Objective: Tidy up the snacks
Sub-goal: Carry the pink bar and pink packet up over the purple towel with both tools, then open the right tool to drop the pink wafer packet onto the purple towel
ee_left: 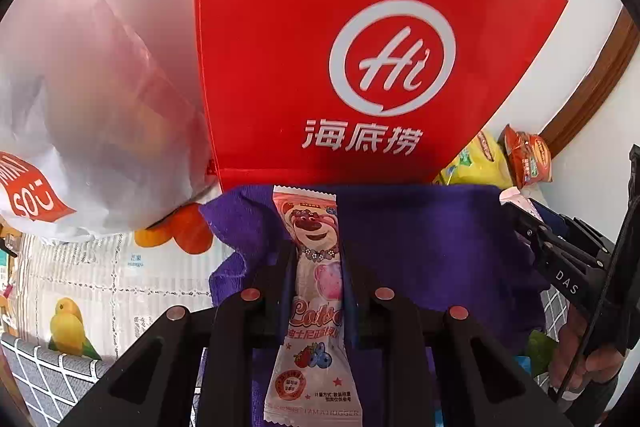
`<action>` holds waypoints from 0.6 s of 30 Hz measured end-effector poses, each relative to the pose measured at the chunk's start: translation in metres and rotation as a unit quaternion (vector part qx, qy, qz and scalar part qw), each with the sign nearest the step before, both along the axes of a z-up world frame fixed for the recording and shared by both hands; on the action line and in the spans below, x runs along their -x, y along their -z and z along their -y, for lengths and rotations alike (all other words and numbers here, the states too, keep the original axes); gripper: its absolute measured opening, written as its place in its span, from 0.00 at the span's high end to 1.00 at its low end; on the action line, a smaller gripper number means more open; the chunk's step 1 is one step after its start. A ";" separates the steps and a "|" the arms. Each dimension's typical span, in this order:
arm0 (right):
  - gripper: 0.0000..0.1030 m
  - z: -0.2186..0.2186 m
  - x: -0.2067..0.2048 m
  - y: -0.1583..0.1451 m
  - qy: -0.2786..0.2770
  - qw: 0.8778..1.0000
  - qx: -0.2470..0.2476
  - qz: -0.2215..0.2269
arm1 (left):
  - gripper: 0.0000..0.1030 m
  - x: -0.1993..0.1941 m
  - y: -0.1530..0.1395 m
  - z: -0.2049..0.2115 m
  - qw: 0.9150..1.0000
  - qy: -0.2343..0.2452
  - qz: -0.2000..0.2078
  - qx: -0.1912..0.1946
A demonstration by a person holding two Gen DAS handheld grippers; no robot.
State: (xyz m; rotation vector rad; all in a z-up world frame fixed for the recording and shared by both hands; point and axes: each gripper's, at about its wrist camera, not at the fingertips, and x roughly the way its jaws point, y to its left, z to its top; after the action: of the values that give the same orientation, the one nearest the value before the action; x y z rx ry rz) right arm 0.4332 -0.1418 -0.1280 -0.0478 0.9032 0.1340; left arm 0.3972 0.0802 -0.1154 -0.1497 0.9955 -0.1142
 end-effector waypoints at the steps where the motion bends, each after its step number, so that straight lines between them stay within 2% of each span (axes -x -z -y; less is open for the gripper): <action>1: 0.61 0.001 -0.002 0.003 0.003 1.000 0.000 -0.005 | 0.80 0.000 0.001 0.001 1.000 -0.002 -0.002 -0.003; 9: 0.61 0.003 -0.006 0.013 0.004 1.000 0.003 -0.031 | 0.80 -0.008 0.016 0.004 1.000 -0.005 -0.027 -0.007; 18: 0.61 0.003 -0.009 0.021 0.004 0.999 0.009 -0.048 | 0.80 -0.011 0.024 0.011 0.999 0.001 -0.037 -0.010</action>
State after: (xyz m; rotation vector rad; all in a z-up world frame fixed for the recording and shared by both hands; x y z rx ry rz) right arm 0.4426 -0.1445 -0.1490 -0.0559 1.0002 0.1218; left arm 0.4084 0.0696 -0.1393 -0.1359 1.0706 -0.1004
